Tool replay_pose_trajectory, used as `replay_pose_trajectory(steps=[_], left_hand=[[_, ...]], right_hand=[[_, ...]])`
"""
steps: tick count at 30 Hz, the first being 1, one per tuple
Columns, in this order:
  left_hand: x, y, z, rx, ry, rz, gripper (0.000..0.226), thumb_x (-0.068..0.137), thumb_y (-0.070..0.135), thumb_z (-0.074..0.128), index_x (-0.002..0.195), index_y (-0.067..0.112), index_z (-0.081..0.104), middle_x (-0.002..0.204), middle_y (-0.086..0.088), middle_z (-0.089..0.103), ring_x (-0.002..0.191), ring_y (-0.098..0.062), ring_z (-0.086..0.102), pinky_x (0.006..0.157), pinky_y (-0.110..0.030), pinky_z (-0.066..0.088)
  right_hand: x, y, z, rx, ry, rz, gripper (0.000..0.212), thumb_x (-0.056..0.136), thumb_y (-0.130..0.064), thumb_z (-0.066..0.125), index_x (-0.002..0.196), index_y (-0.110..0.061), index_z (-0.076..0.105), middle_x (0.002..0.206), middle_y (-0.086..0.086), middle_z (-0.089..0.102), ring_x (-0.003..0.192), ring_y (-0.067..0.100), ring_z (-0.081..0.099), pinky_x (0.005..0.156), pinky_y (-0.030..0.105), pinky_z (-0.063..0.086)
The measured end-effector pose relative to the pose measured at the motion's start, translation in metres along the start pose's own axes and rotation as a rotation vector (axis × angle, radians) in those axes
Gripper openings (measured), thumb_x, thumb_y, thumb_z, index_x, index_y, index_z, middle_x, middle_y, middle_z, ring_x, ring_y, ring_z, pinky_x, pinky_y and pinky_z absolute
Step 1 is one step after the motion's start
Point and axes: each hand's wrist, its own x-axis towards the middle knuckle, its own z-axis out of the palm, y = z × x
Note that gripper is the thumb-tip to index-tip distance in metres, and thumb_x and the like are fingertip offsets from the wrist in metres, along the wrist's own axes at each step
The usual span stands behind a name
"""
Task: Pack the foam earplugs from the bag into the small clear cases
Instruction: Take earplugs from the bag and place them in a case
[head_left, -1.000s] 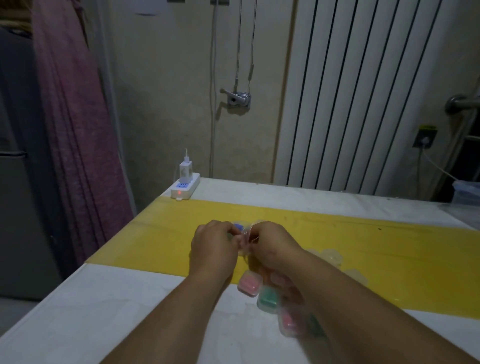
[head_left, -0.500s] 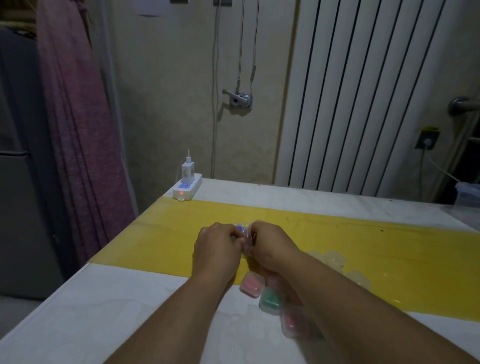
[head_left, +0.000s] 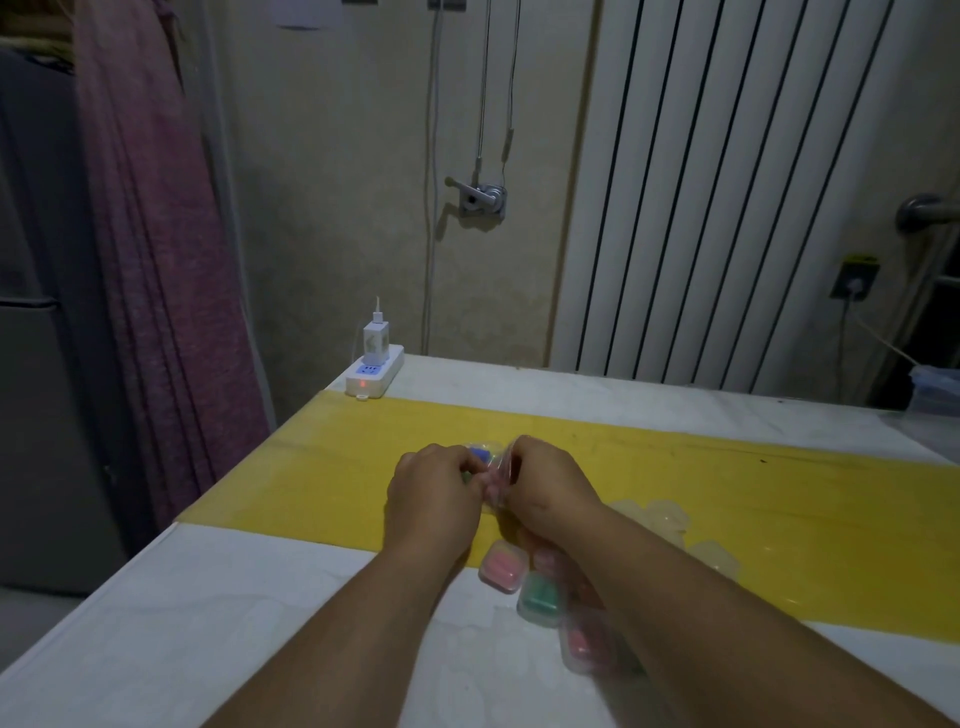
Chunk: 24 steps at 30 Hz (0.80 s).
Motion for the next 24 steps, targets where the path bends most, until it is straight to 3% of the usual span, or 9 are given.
replay_pose_trajectory(steps=[3,8,16,21,24], left_hand=[[-0.001,-0.001,0.0,0.008,-0.006,-0.006,0.009,0.086,0.033,0.067,0.092,0.032,0.074,0.094,0.011,0.067,0.096,-0.016,0.055,0.081,-0.039,0.053],[-0.001,0.001,-0.001,0.004,0.002,-0.007,0.008,0.085,0.031,0.067,0.09,0.031,0.074,0.091,0.01,0.067,0.094,-0.017,0.057,0.079,-0.039,0.054],[-0.004,0.004,-0.006,0.119,-0.056,0.008,0.014,0.089,0.031,0.063,0.098,0.027,0.075,0.103,0.005,0.066,0.105,-0.021,0.05,0.083,-0.034,0.047],[-0.005,0.006,-0.009,0.159,-0.089,-0.008,0.018,0.09,0.035,0.062,0.101,0.028,0.075,0.108,0.004,0.065,0.108,-0.022,0.05,0.084,-0.033,0.047],[-0.007,0.011,-0.012,0.224,-0.108,-0.002,0.02,0.091,0.04,0.059,0.103,0.031,0.073,0.11,0.005,0.065,0.108,-0.023,0.05,0.085,-0.033,0.047]], right_hand=[[0.001,0.0,-0.001,-0.033,-0.037,-0.02,0.018,0.084,-0.028,0.07,0.095,-0.015,0.067,0.102,0.005,0.069,0.097,0.025,0.062,0.081,0.032,0.051],[0.0,0.003,-0.003,-0.003,-0.03,-0.03,0.012,0.085,-0.031,0.07,0.083,-0.025,0.059,0.091,-0.001,0.066,0.087,0.021,0.06,0.07,0.027,0.044],[-0.011,0.005,-0.015,-0.052,-0.021,-0.116,0.012,0.08,-0.026,0.07,0.077,-0.033,0.062,0.088,-0.009,0.067,0.083,0.014,0.062,0.068,0.026,0.047],[-0.025,0.012,-0.028,-0.023,0.13,-0.088,0.016,0.085,-0.024,0.067,0.1,-0.029,0.07,0.094,-0.008,0.071,0.089,0.014,0.063,0.078,0.028,0.051],[-0.04,0.019,-0.037,0.125,0.247,0.018,0.013,0.088,-0.034,0.066,0.1,-0.034,0.061,0.086,-0.014,0.066,0.082,0.011,0.064,0.068,0.029,0.051]])
